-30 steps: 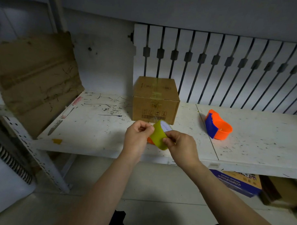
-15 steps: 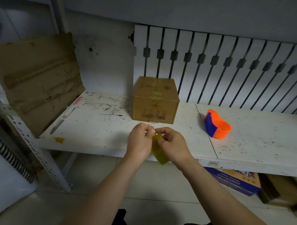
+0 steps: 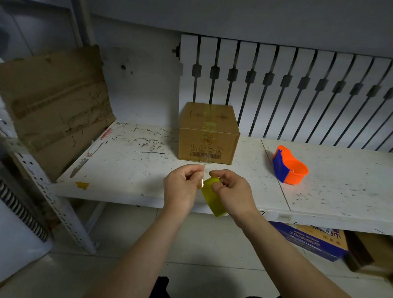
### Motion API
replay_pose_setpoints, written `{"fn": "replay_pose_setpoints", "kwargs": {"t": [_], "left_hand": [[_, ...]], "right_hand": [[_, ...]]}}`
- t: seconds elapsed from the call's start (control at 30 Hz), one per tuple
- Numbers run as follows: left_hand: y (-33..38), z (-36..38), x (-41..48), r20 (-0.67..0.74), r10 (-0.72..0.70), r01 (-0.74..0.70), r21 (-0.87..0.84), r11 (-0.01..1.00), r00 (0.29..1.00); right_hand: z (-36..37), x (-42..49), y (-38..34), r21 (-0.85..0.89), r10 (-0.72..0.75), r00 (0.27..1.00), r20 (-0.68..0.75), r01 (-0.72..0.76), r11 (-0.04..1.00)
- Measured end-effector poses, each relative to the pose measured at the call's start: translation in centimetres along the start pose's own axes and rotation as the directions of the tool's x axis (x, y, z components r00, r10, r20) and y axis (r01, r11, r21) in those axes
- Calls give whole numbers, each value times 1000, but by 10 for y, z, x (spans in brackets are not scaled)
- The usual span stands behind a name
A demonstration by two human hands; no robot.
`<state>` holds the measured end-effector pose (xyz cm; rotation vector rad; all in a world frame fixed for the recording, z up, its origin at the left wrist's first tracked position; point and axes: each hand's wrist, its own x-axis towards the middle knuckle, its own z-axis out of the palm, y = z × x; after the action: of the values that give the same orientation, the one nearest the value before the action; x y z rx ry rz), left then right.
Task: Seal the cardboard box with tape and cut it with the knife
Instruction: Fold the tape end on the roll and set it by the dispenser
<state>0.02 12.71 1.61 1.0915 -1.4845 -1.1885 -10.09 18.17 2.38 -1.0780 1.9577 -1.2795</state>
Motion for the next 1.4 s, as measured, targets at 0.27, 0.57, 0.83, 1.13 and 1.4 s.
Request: {"fn": "replay_pose_setpoints", "kwargs": {"t": [0.27,0.57,0.83,1.13,1.4], "left_hand": [[2,-4,2,61,133,-139,111,984,989],[-10,4,1,41,124,-128,120,985,991],[-7,5,1,4,19,-19,70,997,1000],[0,3,-1,29,59,-62,98,993,998],[1,0,3,101,53,-63,101,993,993]], "right_hand": [[0,1,3,99,57,998,16,-58,993],[1,-1,0,155,36,999,25,-40,987],[3,-2,1,153,30,999,30,-35,988],[5,0,4,228,60,998,-31,-52,972],[5,0,10,81,-135,982,-132,146,986]]}}
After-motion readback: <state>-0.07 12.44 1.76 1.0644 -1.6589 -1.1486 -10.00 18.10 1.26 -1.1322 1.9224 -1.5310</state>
